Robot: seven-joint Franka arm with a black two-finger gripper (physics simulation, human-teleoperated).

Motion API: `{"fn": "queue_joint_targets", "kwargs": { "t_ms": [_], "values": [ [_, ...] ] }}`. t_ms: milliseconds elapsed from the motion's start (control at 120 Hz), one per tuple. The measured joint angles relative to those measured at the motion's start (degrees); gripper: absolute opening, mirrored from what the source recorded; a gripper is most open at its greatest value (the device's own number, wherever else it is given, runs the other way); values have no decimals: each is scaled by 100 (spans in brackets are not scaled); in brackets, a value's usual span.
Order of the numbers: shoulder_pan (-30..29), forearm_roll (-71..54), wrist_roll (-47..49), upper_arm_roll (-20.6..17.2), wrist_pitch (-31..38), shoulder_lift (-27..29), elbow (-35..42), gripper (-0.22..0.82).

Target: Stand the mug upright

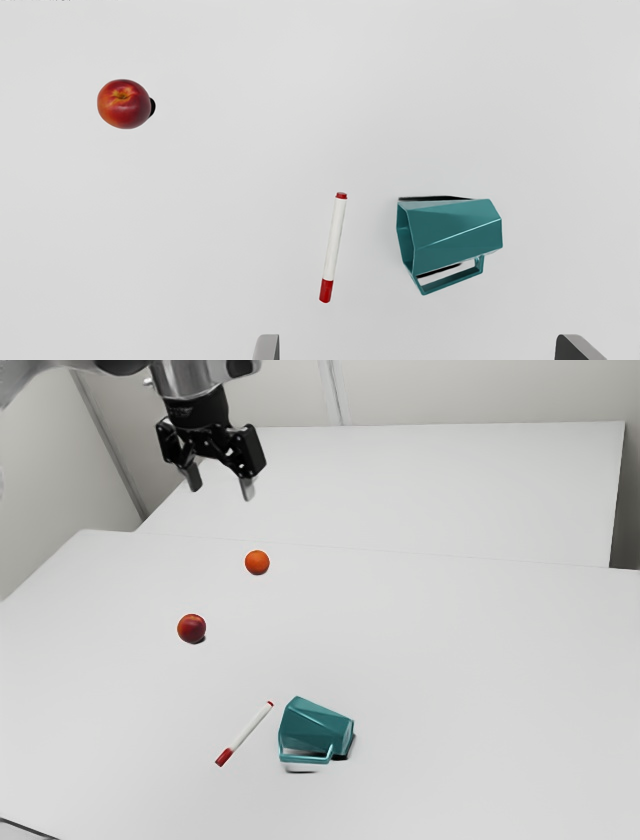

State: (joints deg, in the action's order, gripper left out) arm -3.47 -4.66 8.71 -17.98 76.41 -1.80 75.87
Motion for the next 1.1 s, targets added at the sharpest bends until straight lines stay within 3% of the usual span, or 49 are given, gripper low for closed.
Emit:
{"fn": "queue_joint_targets", "kwargs": {
  "t_ms": [125, 250, 333, 475, 625, 858, 1100],
  "values": [
    [27, 104, 30, 276, 309, 10, 422, 60],
    [590, 790, -22, 1343, 1007, 113, 1667, 60],
    [568, 1555, -141, 1678, 1652, 148, 2508, 60],
    [200, 3115, -568, 1914, 2683, 231, 3844, 60],
    [-231, 4604, -1307, 2071, 3280, 381, 4676, 60],
    [-132, 6232, -2632, 2148, 3543, 378, 5489, 60],
    [148, 7104, -3845, 2145, 3661, 716, 6334, 60]
  ]
}}
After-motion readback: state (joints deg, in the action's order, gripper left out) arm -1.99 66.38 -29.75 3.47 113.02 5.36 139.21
